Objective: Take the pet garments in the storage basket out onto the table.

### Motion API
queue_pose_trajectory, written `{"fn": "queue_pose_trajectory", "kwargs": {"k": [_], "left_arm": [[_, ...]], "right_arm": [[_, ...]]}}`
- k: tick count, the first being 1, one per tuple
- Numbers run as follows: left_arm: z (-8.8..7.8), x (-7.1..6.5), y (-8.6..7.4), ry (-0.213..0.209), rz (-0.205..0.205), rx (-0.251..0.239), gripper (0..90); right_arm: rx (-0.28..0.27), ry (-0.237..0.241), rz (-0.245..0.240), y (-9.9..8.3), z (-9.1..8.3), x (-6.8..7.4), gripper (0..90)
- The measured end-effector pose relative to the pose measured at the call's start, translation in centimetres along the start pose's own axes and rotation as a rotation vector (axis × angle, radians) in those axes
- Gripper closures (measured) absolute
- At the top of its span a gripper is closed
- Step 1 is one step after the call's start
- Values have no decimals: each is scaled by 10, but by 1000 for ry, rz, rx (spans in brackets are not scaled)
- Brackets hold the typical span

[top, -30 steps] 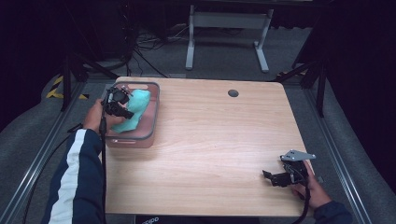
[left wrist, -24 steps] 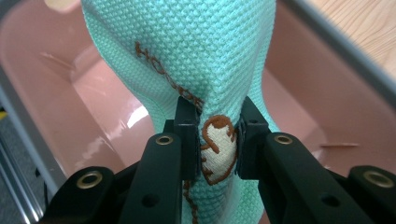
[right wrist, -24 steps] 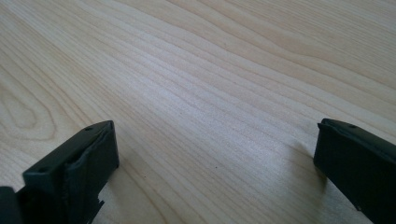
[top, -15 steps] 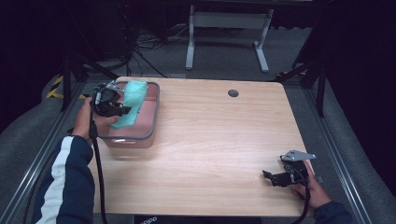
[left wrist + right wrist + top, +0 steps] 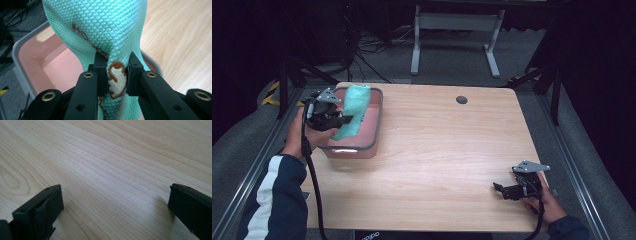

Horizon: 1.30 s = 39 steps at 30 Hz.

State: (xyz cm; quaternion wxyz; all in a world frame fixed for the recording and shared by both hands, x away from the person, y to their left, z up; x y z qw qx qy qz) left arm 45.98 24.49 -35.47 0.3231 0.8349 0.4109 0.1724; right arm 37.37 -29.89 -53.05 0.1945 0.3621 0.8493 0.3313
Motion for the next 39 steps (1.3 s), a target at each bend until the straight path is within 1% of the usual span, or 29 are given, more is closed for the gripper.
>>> {"fn": "queue_pose_trajectory", "kwargs": {"k": [1, 2, 5, 8, 10, 12, 13, 14, 15, 16, 18, 19, 21, 23, 24, 25, 26, 27, 29, 30, 31, 32, 33, 34, 35, 37, 38, 39], "left_arm": [[-1, -4, 1, 1, 10, -2, 754], [-1, -4, 1, 1, 10, -2, 754], [-5, -17, 5, -16, 51, -15, 754], [-6, -29, 9, -34, 77, -25, 754], [-6, -38, 12, -48, 106, -21, 754], [-5, -49, 15, -64, 130, -22, 754], [-3, -57, 17, -77, 153, -20, 754], [-2, -62, 18, -82, 159, -21, 754], [0, -69, 20, -93, 178, -17, 754], [1, -75, 21, -108, 185, -19, 754], [5, -85, 23, -124, 209, -15, 754], [9, -92, 24, -136, 219, -12, 754], [17, -103, 25, -140, 248, 6, 754], [24, -112, 26, -166, 256, 16, 754], [30, -118, 26, -187, 275, 36, 754], [34, -121, 26, -185, 280, 36, 754], [39, -125, 26, -186, 294, 49, 754], [47, -132, 25, -209, 308, 72, 754], [58, -141, 24, -220, 322, 93, 754], [58, -141, 24, -220, 322, 93, 754], [69, -150, 23, -231, 333, 116, 754], [75, -153, 23, -240, 341, 124, 754], [80, -158, 22, -248, 338, 137, 753], [80, -158, 22, -248, 338, 137, 753], [87, -163, 21, -257, 359, 155, 753], [99, -169, 18, -254, 367, 180, 753], [107, -173, 17, -271, 364, 195, 753], [112, -176, 15, -278, 360, 206, 752]], "right_arm": [[0, 0, 0, 0, 0, 0, 3], [0, 0, 0, 0, 0, 0, 3], [0, 0, 0, 0, 0, 0, 3], [0, 0, 0, 0, 0, 0, 3], [0, 0, 0, 0, 0, 0, 3], [0, 0, 0, 0, 0, 0, 3], [0, 0, 0, 0, 0, 0, 3], [0, 0, 0, 0, 0, 0, 3], [0, 0, 0, 0, 0, 0, 3], [0, 0, 0, 0, 0, 0, 3], [0, 0, 0, 0, 0, 0, 3], [0, 0, 0, 0, 0, 0, 3], [0, 0, 0, 0, 0, 0, 3], [0, 0, 0, 0, 0, 0, 3], [0, 0, 0, 0, 0, 0, 3], [0, 0, 0, 0, 0, 0, 3], [0, 0, 0, 0, 0, 0, 3], [0, 0, 0, 0, 0, 0, 3], [0, 0, 0, 0, 0, 0, 3], [0, 0, 1, 0, 0, 0, 3], [-1, 0, 0, 0, 0, 0, 3], [0, 0, 0, 0, 0, 0, 3], [0, 0, 0, 0, 0, 0, 3], [0, 0, 0, 0, 0, 0, 3], [0, 0, 0, 0, 0, 0, 3], [0, 0, 0, 0, 0, 0, 3], [0, 0, 0, 0, 0, 0, 3], [-1, 0, 0, 0, 0, 0, 3]]}}
Point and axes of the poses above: each handheld gripper's, and its own axes: z roughly forward along the jaws, y roughly out of its top, x roughly to its left, the point moved 6 cm from there along z, roughly forward along the jaws, and after that the axes turned 8 degrees about -z, right-handed, at the moved point
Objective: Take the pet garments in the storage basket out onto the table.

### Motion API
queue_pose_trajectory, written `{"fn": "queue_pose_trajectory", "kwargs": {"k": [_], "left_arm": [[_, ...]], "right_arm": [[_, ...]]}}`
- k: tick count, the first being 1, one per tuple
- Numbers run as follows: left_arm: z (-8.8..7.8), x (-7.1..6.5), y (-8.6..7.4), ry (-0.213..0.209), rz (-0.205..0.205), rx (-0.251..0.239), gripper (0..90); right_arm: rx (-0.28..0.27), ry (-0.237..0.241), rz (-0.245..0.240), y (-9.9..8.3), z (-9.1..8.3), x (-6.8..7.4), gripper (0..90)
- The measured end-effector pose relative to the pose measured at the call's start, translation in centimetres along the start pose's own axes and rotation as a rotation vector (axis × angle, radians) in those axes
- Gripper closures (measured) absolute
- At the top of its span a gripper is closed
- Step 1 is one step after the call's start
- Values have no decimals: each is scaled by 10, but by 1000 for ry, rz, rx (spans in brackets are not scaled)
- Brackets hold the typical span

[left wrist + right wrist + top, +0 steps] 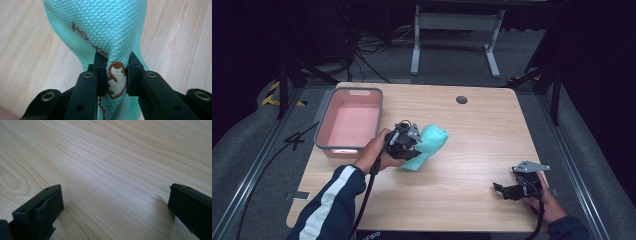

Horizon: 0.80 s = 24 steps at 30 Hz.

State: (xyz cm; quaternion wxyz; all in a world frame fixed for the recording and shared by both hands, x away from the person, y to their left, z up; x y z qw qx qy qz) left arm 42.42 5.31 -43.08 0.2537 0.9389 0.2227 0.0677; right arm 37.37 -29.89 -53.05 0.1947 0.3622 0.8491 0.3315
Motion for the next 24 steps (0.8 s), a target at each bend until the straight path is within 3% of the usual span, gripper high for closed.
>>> {"fn": "queue_pose_trajectory", "kwargs": {"k": [6, 13, 16, 17, 19, 22, 24], "left_arm": [[36, -8, 0, -27, 20, 41, 750], [60, -17, 2, -43, 37, 81, 744], [70, -22, 0, -49, 63, 115, 742], [77, -24, -3, -38, 80, 146, 740], [79, -24, -3, -44, 75, 138, 739], [82, -25, -3, -95, 29, 94, 739], [83, -26, -3, -95, 20, 88, 738]], "right_arm": [[0, 0, 0, 0, 0, 0, 3], [0, 0, 0, 0, 0, 0, 3], [0, 0, 0, 0, 0, 0, 4], [0, -1, -1, 0, 0, 0, 4], [0, -1, -1, 0, 0, 0, 4], [0, -1, -1, 0, 0, 0, 4], [0, -1, -1, 0, 0, 0, 4]]}}
Point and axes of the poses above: each handheld gripper's, and its own axes: z roughly forward along the jaws, y roughly out of its top, x roughly to its left, the point moved 6 cm from there along z, roughly forward along the jaws, and after that the axes turned 8 degrees about -z, right-handed, at the moved point
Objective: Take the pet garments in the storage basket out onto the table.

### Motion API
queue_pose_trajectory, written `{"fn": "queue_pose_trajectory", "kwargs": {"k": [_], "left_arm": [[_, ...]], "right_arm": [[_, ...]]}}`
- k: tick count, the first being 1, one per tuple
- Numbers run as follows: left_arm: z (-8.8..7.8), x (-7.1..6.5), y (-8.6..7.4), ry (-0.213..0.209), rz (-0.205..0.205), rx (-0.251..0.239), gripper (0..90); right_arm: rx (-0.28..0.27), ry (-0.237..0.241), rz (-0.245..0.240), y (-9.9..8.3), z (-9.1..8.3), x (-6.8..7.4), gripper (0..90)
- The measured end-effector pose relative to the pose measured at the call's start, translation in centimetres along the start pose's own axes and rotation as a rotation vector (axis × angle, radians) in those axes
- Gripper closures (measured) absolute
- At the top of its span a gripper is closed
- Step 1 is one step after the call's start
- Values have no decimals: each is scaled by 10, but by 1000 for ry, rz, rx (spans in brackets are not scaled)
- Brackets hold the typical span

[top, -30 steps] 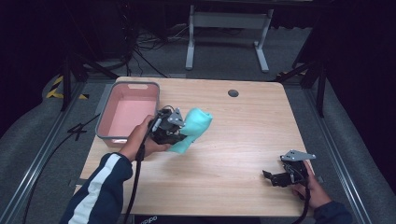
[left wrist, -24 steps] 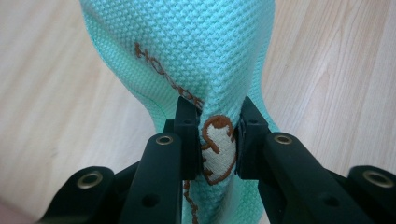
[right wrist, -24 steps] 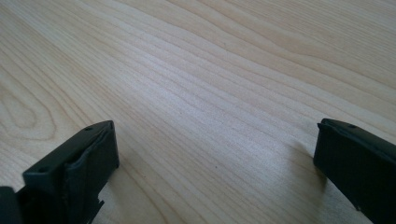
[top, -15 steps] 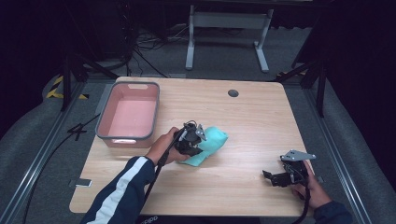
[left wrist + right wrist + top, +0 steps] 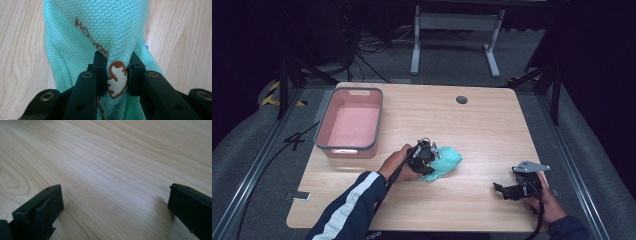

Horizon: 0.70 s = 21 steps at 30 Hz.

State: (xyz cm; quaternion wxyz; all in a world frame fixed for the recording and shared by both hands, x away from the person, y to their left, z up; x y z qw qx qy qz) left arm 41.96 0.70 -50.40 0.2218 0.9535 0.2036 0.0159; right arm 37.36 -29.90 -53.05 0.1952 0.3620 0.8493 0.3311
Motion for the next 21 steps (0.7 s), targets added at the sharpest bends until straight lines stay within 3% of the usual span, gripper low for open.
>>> {"fn": "queue_pose_trajectory", "kwargs": {"k": [4, 11, 21], "left_arm": [[-1, -2, 0, 18, 3, 4, 714], [-9, -4, 4, 26, -13, -48, 575], [-27, -3, 4, 76, 7, -80, 447]], "right_arm": [[0, 0, 0, 0, 0, 0, 4], [0, 0, 1, 0, 0, 0, 4], [0, 0, 1, 0, 0, 0, 4]]}}
Point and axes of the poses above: each handheld gripper's, and its own axes: z roughly forward along the jaws, y roughly out of its top, x roughly to its left, the point moved 6 cm from there along z, roughly forward along the jaws, and after that the axes turned 8 degrees about -z, right-handed, at the moved point
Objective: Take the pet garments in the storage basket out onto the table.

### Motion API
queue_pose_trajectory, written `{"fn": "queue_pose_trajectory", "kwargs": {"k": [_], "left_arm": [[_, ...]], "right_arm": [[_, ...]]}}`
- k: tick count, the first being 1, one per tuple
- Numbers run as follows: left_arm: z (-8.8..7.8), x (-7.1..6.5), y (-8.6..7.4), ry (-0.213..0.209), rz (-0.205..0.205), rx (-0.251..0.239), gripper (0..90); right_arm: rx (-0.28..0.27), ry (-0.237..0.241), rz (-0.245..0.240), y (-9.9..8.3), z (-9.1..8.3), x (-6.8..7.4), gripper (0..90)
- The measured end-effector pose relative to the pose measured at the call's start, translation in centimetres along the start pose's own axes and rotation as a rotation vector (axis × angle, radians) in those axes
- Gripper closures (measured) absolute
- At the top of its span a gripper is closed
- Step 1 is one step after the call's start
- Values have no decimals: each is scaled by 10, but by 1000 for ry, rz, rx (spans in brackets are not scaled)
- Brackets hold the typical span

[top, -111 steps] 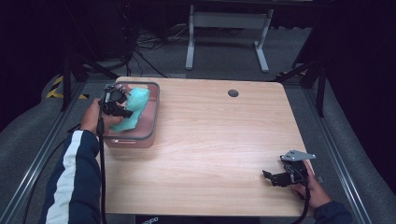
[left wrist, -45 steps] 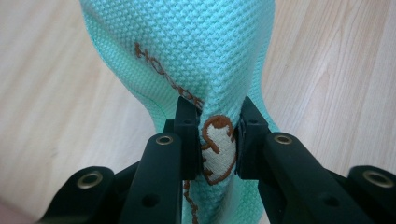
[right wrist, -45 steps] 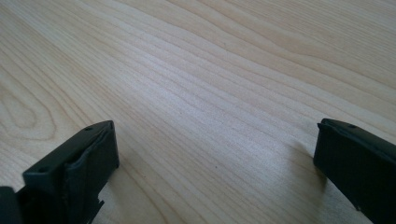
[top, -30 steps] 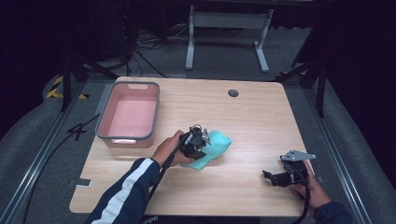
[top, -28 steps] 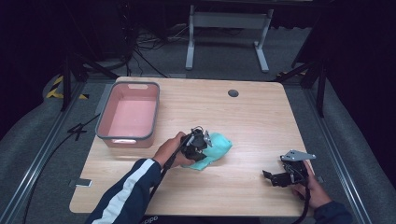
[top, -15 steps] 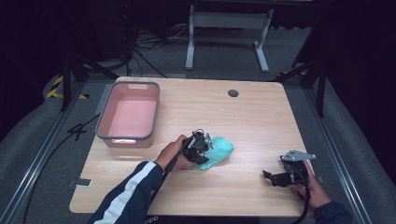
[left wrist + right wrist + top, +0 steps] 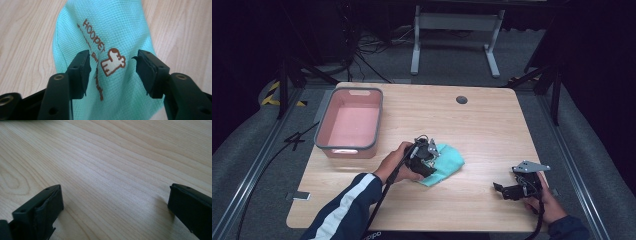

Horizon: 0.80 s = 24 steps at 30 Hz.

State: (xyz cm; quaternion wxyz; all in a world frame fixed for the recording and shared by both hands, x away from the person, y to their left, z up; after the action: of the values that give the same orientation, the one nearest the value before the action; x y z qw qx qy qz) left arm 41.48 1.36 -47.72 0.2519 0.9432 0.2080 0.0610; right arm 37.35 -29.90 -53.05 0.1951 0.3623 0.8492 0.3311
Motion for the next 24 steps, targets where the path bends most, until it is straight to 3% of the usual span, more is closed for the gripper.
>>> {"fn": "queue_pose_trajectory", "kwargs": {"k": [2, 8, 12, 17, 24], "left_arm": [[-3, 2, -1, 25, -10, -2, 414], [-12, 4, -4, 19, -34, -32, 321], [-16, 5, -8, 26, -26, -27, 264], [-23, 5, -12, 28, -15, -44, 247], [-30, 6, -21, 40, -4, -23, 217]], "right_arm": [[0, 0, 0, 0, 0, 0, 4], [0, 0, 0, 0, 0, 0, 4], [0, 0, 0, 0, 0, 0, 4], [0, 0, 0, 0, 0, 0, 4], [1, -1, -1, 0, 0, 0, 4]]}}
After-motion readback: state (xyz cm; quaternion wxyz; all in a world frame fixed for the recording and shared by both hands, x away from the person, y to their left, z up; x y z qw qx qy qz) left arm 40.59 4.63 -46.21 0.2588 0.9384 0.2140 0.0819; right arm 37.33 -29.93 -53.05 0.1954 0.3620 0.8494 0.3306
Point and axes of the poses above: each handheld gripper's, and its own axes: z roughly forward along the jaws, y roughly out of its top, x roughly to its left, the point moved 6 cm from there along z, roughly forward along the jaws, and after that the axes turned 8 degrees about -z, right-handed, at the moved point
